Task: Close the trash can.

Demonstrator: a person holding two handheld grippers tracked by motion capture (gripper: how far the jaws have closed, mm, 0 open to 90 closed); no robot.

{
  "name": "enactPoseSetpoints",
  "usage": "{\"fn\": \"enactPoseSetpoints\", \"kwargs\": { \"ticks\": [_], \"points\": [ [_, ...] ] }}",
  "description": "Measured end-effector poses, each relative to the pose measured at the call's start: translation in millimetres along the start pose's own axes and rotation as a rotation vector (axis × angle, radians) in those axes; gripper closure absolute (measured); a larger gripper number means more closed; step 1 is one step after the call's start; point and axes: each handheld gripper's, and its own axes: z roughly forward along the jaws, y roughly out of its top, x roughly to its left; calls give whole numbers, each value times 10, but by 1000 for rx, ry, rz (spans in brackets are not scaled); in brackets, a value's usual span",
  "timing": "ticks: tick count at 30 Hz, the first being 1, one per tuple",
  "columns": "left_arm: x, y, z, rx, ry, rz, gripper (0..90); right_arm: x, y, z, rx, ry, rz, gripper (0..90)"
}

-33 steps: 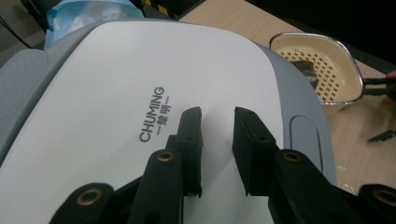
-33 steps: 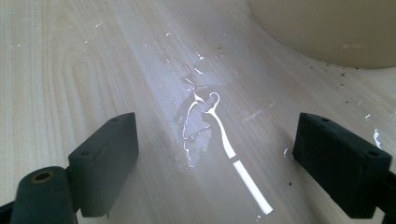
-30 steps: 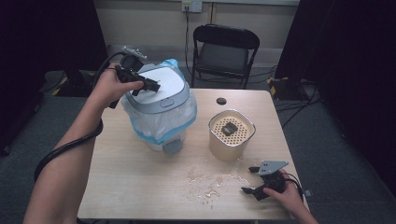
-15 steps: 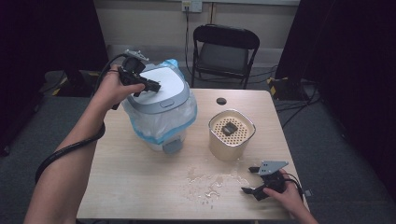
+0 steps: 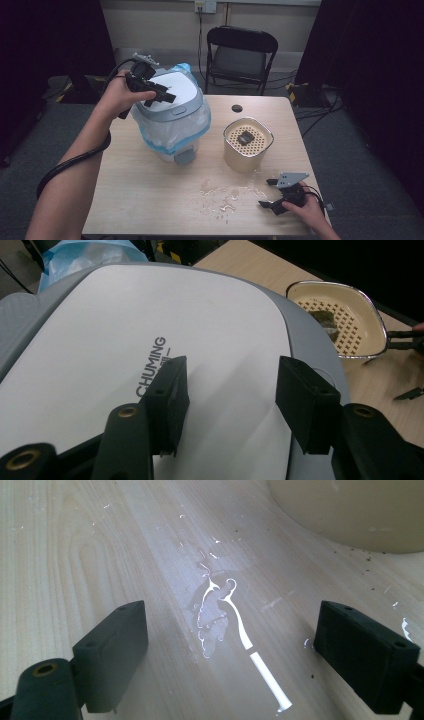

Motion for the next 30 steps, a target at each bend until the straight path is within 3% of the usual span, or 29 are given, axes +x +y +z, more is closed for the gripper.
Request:
{"fn": "enactPoseSetpoints", "kwargs": {
  "ticks": [7,15,20,30],
  "points": [
    [-27,-1,-102,-6,12,14,349,3,-2,-1,1,-1,0,132],
    [-50,-24,-201,-14,-4,-26,188,4,-3,-2,0,-1,0,132],
    [-52,-57,-271,-31,-8,-61,170,8,-4,-7,2,-4,0,132],
    [-66,-226,-421,-28,-22,-80,166,17,-9,-10,0,-5,2,132]
  ]
}}
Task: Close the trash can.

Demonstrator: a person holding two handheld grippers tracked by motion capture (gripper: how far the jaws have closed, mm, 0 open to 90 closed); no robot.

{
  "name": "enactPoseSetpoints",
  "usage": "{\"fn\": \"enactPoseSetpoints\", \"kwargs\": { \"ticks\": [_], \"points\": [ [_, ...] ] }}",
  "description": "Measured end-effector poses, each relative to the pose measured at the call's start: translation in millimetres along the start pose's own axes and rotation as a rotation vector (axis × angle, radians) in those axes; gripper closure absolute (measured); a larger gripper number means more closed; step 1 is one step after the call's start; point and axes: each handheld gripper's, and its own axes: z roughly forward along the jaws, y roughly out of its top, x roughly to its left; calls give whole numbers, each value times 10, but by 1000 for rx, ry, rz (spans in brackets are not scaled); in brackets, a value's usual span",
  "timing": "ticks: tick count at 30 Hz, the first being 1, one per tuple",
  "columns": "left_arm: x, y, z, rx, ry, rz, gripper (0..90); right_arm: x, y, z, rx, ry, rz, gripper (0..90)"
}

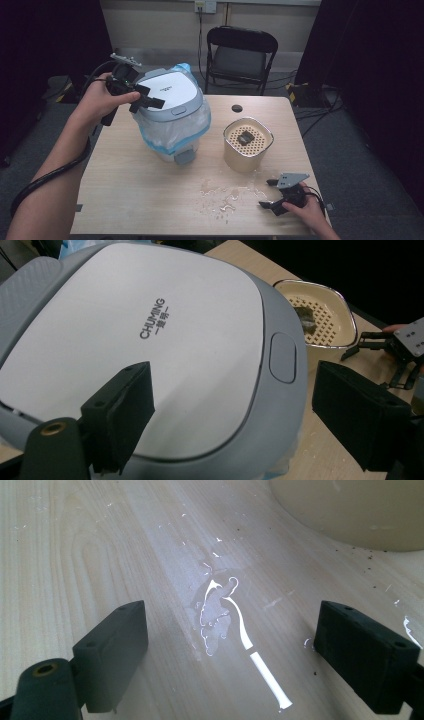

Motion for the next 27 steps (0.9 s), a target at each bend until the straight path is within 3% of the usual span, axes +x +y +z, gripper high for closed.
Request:
{"fn": "enactPoseSetpoints", "kwargs": {
  "ticks": [17,27],
  "points": [
    [-9,-435,-347,-1,6,-18,166,4,-2,-3,1,0,1,132],
    [-46,-698,-363,-9,4,-17,166,4,-2,-4,1,0,1,132]
  ]
}}
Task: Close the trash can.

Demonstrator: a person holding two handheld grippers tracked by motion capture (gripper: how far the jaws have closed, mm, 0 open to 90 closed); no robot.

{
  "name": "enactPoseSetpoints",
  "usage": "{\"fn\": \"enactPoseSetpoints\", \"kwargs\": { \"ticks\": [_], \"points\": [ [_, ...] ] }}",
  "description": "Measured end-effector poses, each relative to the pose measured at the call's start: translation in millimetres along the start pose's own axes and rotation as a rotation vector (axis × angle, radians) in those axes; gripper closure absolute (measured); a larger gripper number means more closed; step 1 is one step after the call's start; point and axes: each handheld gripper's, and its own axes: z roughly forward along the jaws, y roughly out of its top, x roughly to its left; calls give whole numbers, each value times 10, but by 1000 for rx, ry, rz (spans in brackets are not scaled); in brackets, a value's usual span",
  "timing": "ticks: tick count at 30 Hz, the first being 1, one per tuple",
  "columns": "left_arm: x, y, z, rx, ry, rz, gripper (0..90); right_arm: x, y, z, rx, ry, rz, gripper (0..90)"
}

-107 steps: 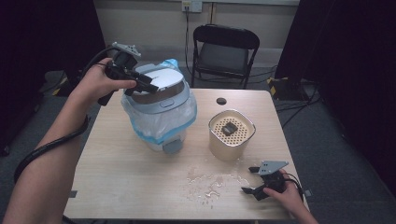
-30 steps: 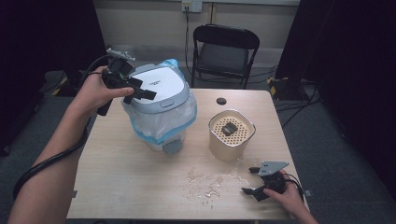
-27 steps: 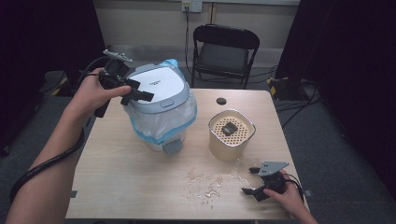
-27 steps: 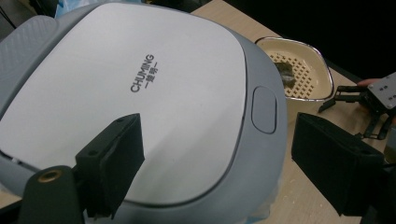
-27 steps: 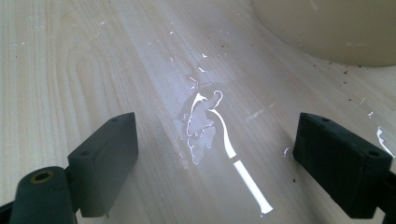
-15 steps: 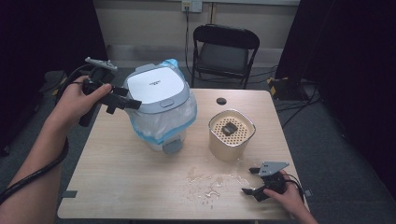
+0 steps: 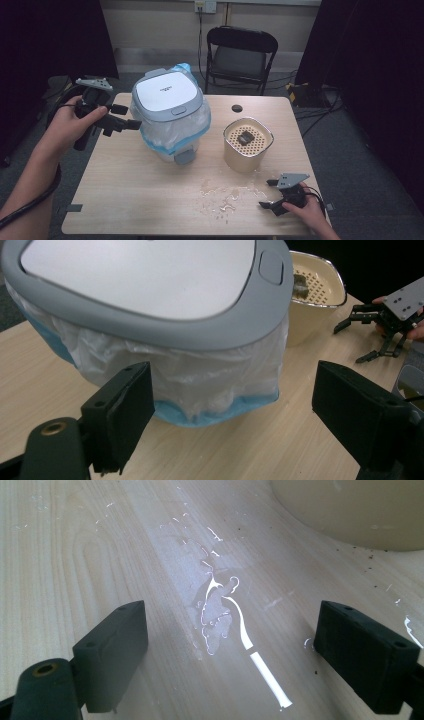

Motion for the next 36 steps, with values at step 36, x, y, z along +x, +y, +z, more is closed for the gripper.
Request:
{"fn": "enactPoseSetpoints", "kwargs": {
  "ticks": [36],
  "points": [
    [34,-907,511,-34,-63,-70,166,0,0,-2,2,1,-1,132]
  ]
}}
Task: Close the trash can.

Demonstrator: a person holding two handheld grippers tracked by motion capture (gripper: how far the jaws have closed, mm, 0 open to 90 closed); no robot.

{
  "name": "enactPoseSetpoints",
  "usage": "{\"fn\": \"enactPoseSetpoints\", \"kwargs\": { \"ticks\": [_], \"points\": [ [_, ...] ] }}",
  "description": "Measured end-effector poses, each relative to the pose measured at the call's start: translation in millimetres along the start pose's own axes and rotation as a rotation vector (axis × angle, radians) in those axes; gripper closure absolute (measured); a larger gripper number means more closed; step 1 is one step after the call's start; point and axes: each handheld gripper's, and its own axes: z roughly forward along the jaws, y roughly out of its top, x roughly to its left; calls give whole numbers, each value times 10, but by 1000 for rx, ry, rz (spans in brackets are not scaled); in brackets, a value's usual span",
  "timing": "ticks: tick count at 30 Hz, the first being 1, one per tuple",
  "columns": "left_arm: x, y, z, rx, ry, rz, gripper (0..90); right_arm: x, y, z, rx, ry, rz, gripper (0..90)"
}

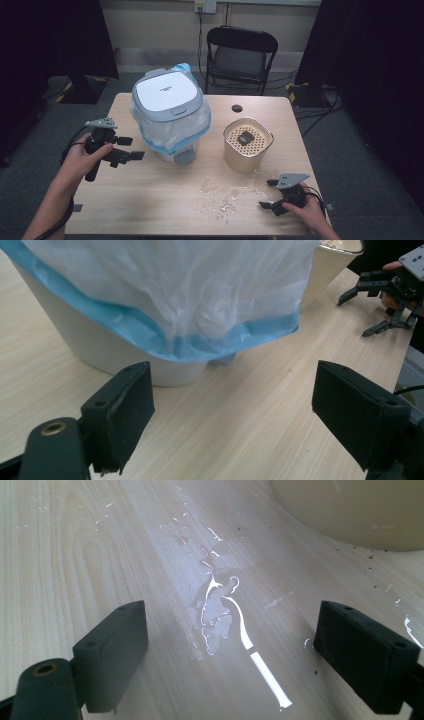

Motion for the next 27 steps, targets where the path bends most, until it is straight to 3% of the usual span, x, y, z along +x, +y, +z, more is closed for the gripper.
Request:
{"fn": "enactPoseSetpoints", "kwargs": {
  "ticks": [7,16,27],
  "points": [
    [8,-231,160,22,-13,-11,166,0,0,0,0,0,0,132],
    [26,-491,318,7,-29,-33,166,0,0,0,0,0,0,132],
    [-67,-771,579,49,-33,-9,166,2,-1,-1,-1,0,-1,132]
  ]
}}
